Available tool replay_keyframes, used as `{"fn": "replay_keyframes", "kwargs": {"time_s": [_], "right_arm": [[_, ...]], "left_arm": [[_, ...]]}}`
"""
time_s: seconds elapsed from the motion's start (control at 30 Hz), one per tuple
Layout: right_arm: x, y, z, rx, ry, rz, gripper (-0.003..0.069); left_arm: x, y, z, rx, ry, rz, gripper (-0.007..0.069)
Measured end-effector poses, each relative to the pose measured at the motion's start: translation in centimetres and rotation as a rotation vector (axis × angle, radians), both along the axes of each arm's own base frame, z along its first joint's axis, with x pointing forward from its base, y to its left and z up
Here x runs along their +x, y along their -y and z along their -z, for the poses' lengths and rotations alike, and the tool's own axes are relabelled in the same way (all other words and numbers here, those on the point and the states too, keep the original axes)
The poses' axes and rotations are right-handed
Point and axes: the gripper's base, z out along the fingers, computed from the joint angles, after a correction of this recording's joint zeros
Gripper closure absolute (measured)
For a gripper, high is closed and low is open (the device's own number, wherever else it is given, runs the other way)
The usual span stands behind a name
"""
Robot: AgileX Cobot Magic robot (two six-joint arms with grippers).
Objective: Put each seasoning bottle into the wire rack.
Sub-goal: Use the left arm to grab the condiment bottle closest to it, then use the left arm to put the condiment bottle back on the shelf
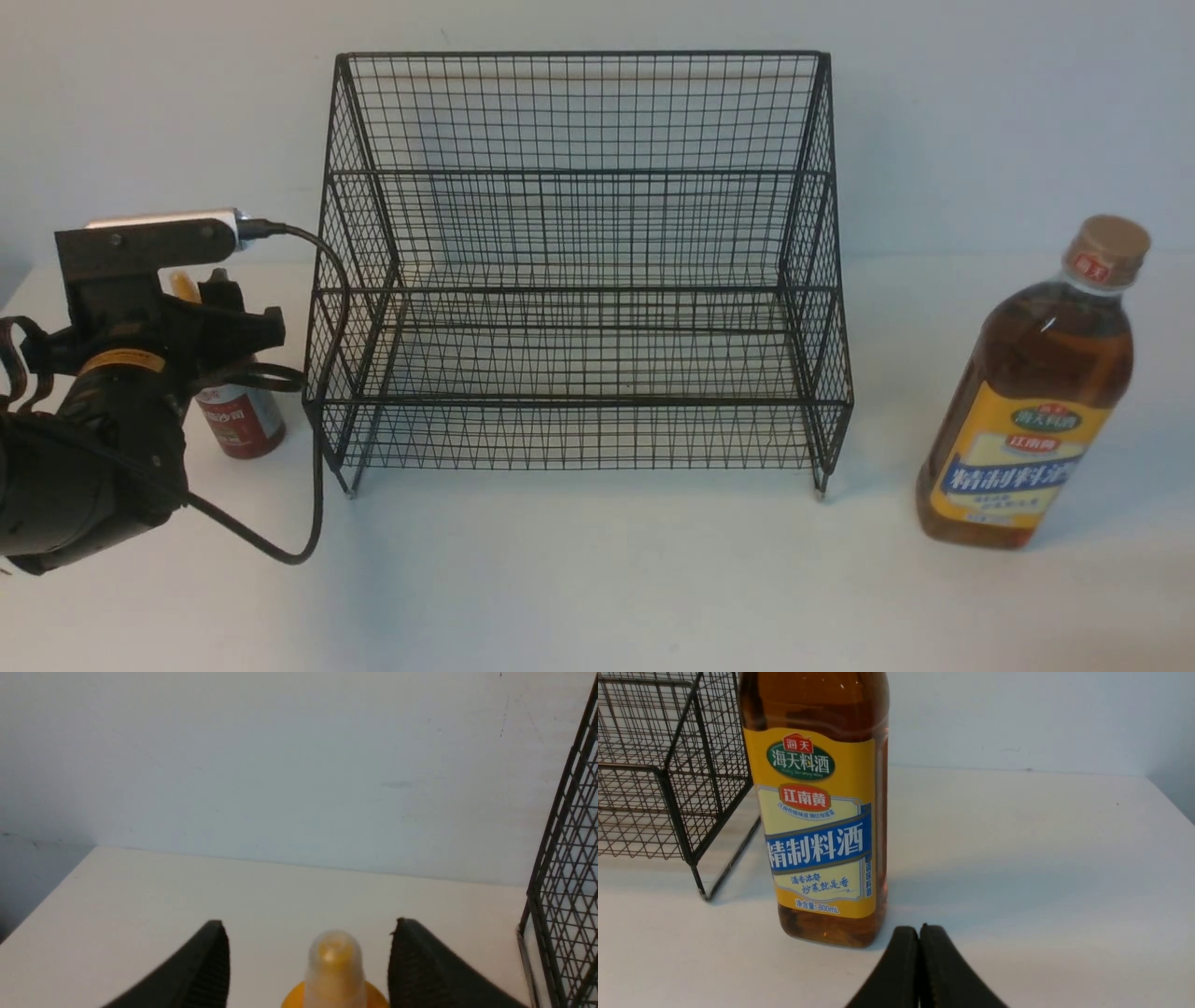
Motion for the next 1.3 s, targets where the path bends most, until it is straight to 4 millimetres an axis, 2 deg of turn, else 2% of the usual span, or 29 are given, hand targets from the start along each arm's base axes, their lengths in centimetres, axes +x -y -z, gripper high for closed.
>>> {"fn": "replay_keyframes", "kwargs": {"time_s": [0.03, 0.07, 0.1, 0.23, 0.37, 0.57, 0.67, 0.77, 0.93, 0.97, 1.03, 1.07, 1.17, 1.2, 1.23, 1.27, 1.3], "right_arm": [[0.0, 0.0, 0.0, 0.0, 0.0, 0.0, 0.0673], [0.0, 0.0, 0.0, 0.0, 0.0, 0.0, 0.0673], [0.0, 0.0, 0.0, 0.0, 0.0, 0.0, 0.0673], [0.0, 0.0, 0.0, 0.0, 0.0, 0.0, 0.0673], [0.0, 0.0, 0.0, 0.0, 0.0, 0.0, 0.0673], [0.0, 0.0, 0.0, 0.0, 0.0, 0.0, 0.0673], [0.0, 0.0, 0.0, 0.0, 0.0, 0.0, 0.0673], [0.0, 0.0, 0.0, 0.0, 0.0, 0.0, 0.0673], [0.0, 0.0, 0.0, 0.0, 0.0, 0.0, 0.0673], [0.0, 0.0, 0.0, 0.0, 0.0, 0.0, 0.0673], [0.0, 0.0, 0.0, 0.0, 0.0, 0.0, 0.0673], [0.0, 0.0, 0.0, 0.0, 0.0, 0.0, 0.0673], [0.0, 0.0, 0.0, 0.0, 0.0, 0.0, 0.0673], [0.0, 0.0, 0.0, 0.0, 0.0, 0.0, 0.0673], [0.0, 0.0, 0.0, 0.0, 0.0, 0.0, 0.0673], [0.0, 0.0, 0.0, 0.0, 0.0, 0.0, 0.0673], [0.0, 0.0, 0.0, 0.0, 0.0, 0.0, 0.0673]], "left_arm": [[0.0, -0.2, 0.0, 0.006, -0.002, -0.003, 0.0274], [0.0, -0.5, 0.0, 0.016, -0.006, -0.011, 0.036], [0.0, -0.9, 0.0, 0.022, -0.008, -0.021, 0.0374], [-0.1, -1.9, -0.1, 0.024, -0.012, -0.049, 0.0368], [-0.4, -2.0, -0.8, 0.002, -0.033, -0.04, 0.0368], [-1.9, -1.1, -4.7, 0.04, -0.015, 0.086, 0.0368], [-3.3, -0.8, -7.5, 0.055, 0.031, 0.126, 0.0368], [-4.3, -0.7, -9.1, 0.061, 0.066, 0.141, 0.0368], [-7.6, -0.1, -14.1, 0.052, 0.189, 0.185, 0.0368], [-7.7, -0.1, -14.2, 0.051, 0.193, 0.188, 0.0368], [-8.7, 1.1, -16.3, 0.021, 0.216, 0.253, 0.0368], [-8.8, 1.2, -16.4, 0.019, 0.216, 0.259, 0.0368], [-9.2, 3.5, -17.7, -0.047, 0.2, 0.37, 0.0368], [-9.2, 3.6, -17.7, -0.051, 0.197, 0.377, 0.0368], [-9.1, 5.1, -17.6, -0.071, 0.18, 0.437, 0.0368], [-9.1, 5.3, -17.5, -0.073, 0.177, 0.443, 0.0368], [-8.8, 6.4, -17.1, -0.078, 0.16, 0.486, 0.0368]]}}
